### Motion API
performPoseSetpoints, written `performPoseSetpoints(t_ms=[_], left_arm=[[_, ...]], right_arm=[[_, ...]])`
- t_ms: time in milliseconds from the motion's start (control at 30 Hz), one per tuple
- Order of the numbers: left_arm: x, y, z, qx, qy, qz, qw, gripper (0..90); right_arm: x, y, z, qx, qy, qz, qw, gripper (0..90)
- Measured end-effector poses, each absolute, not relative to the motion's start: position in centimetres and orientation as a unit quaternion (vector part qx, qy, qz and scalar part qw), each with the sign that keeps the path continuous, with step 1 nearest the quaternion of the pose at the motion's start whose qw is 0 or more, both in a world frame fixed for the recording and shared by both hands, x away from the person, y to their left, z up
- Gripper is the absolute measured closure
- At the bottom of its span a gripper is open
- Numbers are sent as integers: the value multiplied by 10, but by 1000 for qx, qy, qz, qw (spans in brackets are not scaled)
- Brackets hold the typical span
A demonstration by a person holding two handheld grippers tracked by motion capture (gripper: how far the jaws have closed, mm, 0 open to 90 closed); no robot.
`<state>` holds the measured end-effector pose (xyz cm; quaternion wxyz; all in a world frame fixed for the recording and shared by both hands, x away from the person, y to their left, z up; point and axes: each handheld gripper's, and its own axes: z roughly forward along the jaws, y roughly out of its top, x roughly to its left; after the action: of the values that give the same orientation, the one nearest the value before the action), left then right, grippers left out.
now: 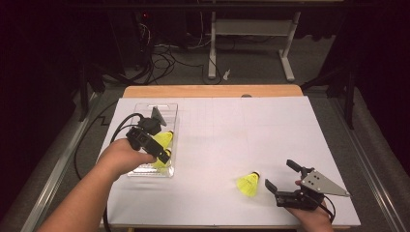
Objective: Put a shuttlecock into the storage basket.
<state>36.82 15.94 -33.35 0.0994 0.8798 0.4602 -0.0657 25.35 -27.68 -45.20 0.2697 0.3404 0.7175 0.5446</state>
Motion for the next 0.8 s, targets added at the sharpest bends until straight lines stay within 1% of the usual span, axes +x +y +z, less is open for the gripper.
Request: performPoseSetpoints(t_ms=[100,200,300,333,467,633,800], left_arm=[[368,155,-335,881,458,-65,96,259],[366,150,-337,885,453,-63,91,224],[366,145,-338,886,451,-58,87,159],[365,144,-338,887,450,-58,87,155],[364,138,-340,890,444,-67,85,102],[363,131,-342,892,438,-69,86,8],[361,123,-342,895,432,-69,91,8]], right_arm=[[253,-277,-452,340,717,545,271,31],[253,-277,-452,340,717,545,270,31],[253,-277,-452,341,717,545,270,31],[253,-277,-452,340,717,545,270,31],[253,-277,-452,340,717,545,270,31],[253,-277,-452,341,716,545,271,31],[253,-277,-452,340,717,545,270,31]])
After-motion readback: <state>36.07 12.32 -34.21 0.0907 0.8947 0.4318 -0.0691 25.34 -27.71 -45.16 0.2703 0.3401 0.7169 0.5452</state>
